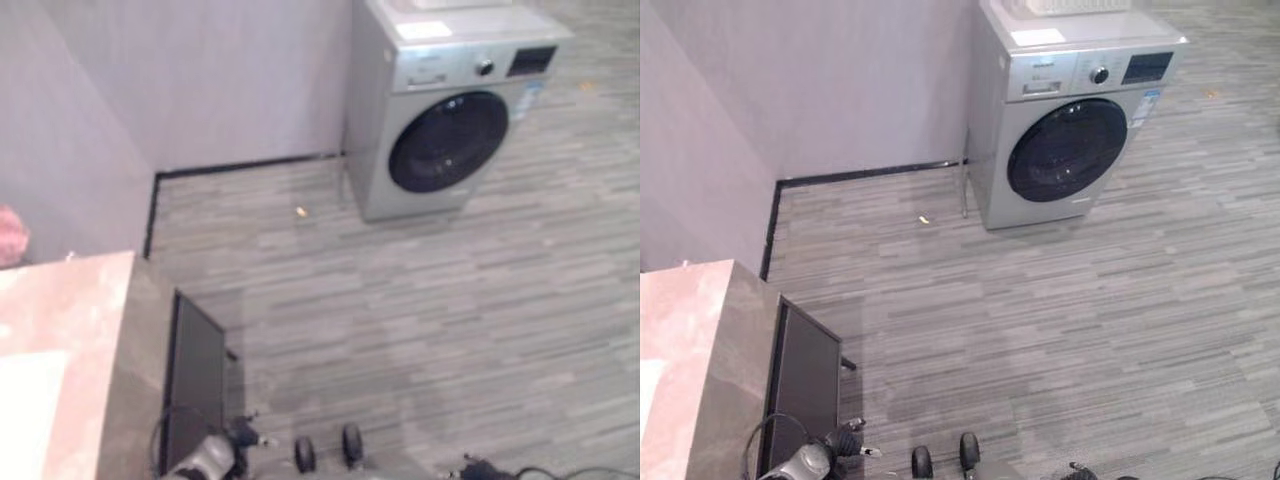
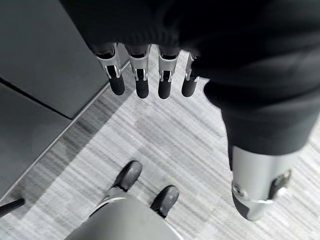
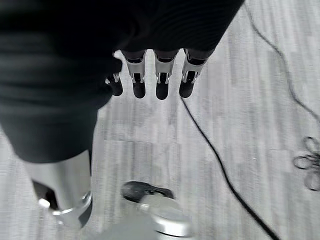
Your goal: Put brush and paste in cup on sink, flatten towel.
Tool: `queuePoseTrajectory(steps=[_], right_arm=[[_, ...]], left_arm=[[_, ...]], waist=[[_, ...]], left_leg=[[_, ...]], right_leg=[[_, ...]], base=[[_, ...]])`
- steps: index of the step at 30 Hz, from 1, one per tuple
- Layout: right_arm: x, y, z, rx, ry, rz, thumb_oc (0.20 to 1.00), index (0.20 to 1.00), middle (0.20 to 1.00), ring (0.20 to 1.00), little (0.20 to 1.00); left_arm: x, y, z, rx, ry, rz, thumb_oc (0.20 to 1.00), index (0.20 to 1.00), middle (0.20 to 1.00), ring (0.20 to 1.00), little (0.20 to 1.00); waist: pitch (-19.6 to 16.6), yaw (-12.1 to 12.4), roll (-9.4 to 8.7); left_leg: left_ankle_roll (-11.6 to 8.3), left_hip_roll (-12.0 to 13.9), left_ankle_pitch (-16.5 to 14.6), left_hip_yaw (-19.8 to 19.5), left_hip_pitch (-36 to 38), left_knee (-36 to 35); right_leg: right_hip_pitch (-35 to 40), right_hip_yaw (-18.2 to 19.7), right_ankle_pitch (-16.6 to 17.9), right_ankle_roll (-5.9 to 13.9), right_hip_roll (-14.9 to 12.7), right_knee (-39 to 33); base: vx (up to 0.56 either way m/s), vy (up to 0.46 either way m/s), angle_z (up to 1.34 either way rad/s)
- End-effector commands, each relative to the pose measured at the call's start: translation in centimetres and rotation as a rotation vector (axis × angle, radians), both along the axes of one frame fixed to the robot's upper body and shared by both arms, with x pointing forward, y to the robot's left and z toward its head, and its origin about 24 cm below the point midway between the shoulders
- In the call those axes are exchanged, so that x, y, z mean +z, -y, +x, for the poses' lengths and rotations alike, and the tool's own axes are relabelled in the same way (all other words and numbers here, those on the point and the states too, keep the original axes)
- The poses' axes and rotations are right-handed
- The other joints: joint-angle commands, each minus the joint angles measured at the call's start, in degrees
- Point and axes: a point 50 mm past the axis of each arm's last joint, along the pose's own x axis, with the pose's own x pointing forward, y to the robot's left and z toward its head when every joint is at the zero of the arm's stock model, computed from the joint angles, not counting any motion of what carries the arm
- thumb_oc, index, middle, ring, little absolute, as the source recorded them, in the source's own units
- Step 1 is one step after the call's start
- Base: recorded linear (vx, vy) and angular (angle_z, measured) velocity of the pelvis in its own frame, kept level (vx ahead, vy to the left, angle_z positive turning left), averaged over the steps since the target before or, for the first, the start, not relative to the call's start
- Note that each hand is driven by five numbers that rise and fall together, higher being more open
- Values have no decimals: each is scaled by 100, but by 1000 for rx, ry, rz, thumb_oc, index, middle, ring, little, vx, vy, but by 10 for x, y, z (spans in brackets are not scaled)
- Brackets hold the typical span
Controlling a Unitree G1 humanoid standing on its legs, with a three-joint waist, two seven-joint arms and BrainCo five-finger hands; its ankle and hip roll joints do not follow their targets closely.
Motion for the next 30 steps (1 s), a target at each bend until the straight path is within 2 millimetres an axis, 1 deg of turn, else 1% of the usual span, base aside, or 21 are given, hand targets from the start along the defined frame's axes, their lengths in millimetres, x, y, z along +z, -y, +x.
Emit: queuePoseTrajectory(steps=[1,3,5,7,8,9,10,11,12,15,16,19,20,21,22,23,24,26,27,28,30], right_arm=[[2,14,-11,-18,-39,-41,1000,1000,1000,1000,1000],[2,11,-7,-9,-21,-30,1000,1000,1000,1000,1000],[2,6,1,-1,18,-13,1000,1000,1000,1000,1000],[2,3,4,16,30,-6,1000,1000,1000,1000,1000],[2,2,5,40,34,1,1000,1000,1000,1000,1000],[5,7,3,76,37,-9,1000,1000,1000,1000,1000],[5,7,3,76,37,-9,1000,1000,1000,1000,1000],[5,10,-1,66,29,-19,1000,1000,1000,1000,1000],[7,19,-3,19,36,-45,1000,1000,1000,1000,1000],[9,24,-5,-16,38,-68,1000,1000,1000,1000,1000],[8,23,-8,-11,26,-64,1000,1000,1000,1000,1000],[4,17,-18,18,-21,-52,1000,1000,1000,1000,1000],[3,15,-22,27,-35,-46,1000,1000,1000,1000,1000],[1,13,-25,35,-46,-40,1000,1000,1000,1000,1000],[1,13,-25,35,-47,-40,1000,1000,1000,1000,1000],[1,12,-27,39,-53,-38,1000,1000,1000,1000,1000],[0,10,-29,46,-68,-36,1000,1000,1000,1000,1000],[-1,9,-29,54,-71,-35,1000,1000,1000,1000,1000],[-1,9,-29,69,-88,-34,1000,1000,1000,1000,1000],[-2,7,-29,62,-86,-33,1000,1000,1000,1000,1000],[-2,6,-25,50,-70,-26,1000,1000,1000,1000,1000]], left_arm=[[2,4,11,1,20,20,1000,1000,1000,1000,1000],[1,3,10,16,18,20,1000,1000,1000,1000,1000],[2,-2,12,54,22,24,1000,1000,1000,1000,1000],[3,-5,12,69,25,30,1000,1000,1000,1000,1000],[4,-8,13,91,35,32,1000,1000,1000,1000,1000],[5,-11,15,134,49,24,1000,1000,1000,1000,1000],[5,-11,15,134,48,24,1000,1000,1000,1000,1000],[5,-12,13,135,41,26,1000,1000,1000,1000,1000],[4,-14,11,145,37,30,1000,1000,1000,1000,1000],[2,-13,5,177,25,24,1000,1000,1000,1000,1000],[1,-14,3,207,21,18,1000,1000,1000,1000,1000],[0,-15,-1,252,19,1,1000,1000,1000,1000,1000],[-1,-15,-4,253,12,0,1000,1000,1000,1000,1000],[-2,-15,-7,251,1,2,1000,1000,1000,1000,1000],[-3,-15,-8,251,0,2,1000,1000,1000,1000,1000],[-3,-16,-9,247,-4,7,1000,1000,1000,1000,1000],[-4,-14,-12,217,-15,12,1000,1000,1000,1000,1000],[-5,-14,-15,212,-27,13,1000,1000,1000,1000,1000],[-8,-17,-26,223,-54,17,1000,1000,1000,1000,1000],[-8,-18,-28,224,-61,23,1000,1000,1000,1000,1000],[-8,-23,-32,238,-70,28,1000,1000,1000,1000,1000]], waist=[[-158,-8,-144],[-161,-18,-174],[-87,-39,-298],[-46,-38,-348],[4,-22,-410],[192,26,-564],[195,26,-555],[227,26,-577],[319,9,-587],[394,-43,-540],[387,-66,-543],[320,-63,-595],[281,-59,-605],[240,-43,-608],[239,-46,-621],[211,-50,-600],[182,-45,-532],[154,-43,-501],[-4,3,-460],[-90,28,-464],[-204,27,-497]], left_leg=[[119,-445,-528,-325,-179,342],[70,-424,-516,-357,-187,383],[-36,-389,-591,-443,-385,820],[-74,-381,-646,-450,-494,1052],[-121,-373,-715,-460,-611,1315],[-263,-267,-686,-469,-1122,2364],[-266,-261,-707,-474,-1108,2370],[-298,-201,-655,-462,-1204,2623],[-356,-73,-464,-442,-1525,3332],[-330,36,-406,-397,-1738,3715],[-323,48,-415,-335,-1744,3535],[-246,-242,-578,-462,-1769,2512],[-235,-356,-449,-578,-1727,1942],[-232,-439,-202,-717,-1674,1406],[-230,-453,-143,-721,-1617,1297],[-235,-480,58,-814,-1601,843],[-274,-505,247,-862,-1611,148],[-272,-510,325,-853,-1551,29],[-208,-523,396,-808,-1348,29],[-154,-557,439,-814,-1264,29],[-80,-641,332,-768,-1204,236]], right_leg=[[-19,128,-810,420,100,687],[7,122,-825,374,110,689],[21,158,-845,270,137,726],[21,161,-841,244,140,732],[41,160,-823,227,145,716],[111,78,-807,120,189,697],[126,79,-814,122,197,695],[180,83,-822,89,231,671],[241,72,-804,8,303,649],[305,40,-867,-64,358,640],[306,-9,-890,-63,331,628],[274,-140,-935,41,200,584],[263,-161,-930,80,180,575],[281,-171,-928,116,179,564],[292,-173,-926,119,164,556],[294,-181,-939,138,188,564],[386,-163,-1016,191,242,653],[420,-102,-1053,193,268,720],[577,-4,-1176,228,247,809],[644,-7,-1234,228,194,860],[692,48,-1236,294,77,1083]], base=[[-1,-132,11],[9,-227,8],[-4,-263,21],[-10,-151,26],[3,-363,33],[16,-304,41],[41,-293,55],[55,-169,32],[58,-200,9],[71,-103,4],[138,-93,0],[130,-20,11],[187,0,20],[136,0,14],[147,-1,2],[256,28,-6],[253,28,-11],[384,74,-14],[646,138,-29],[684,157,-35],[498,147,-52]])
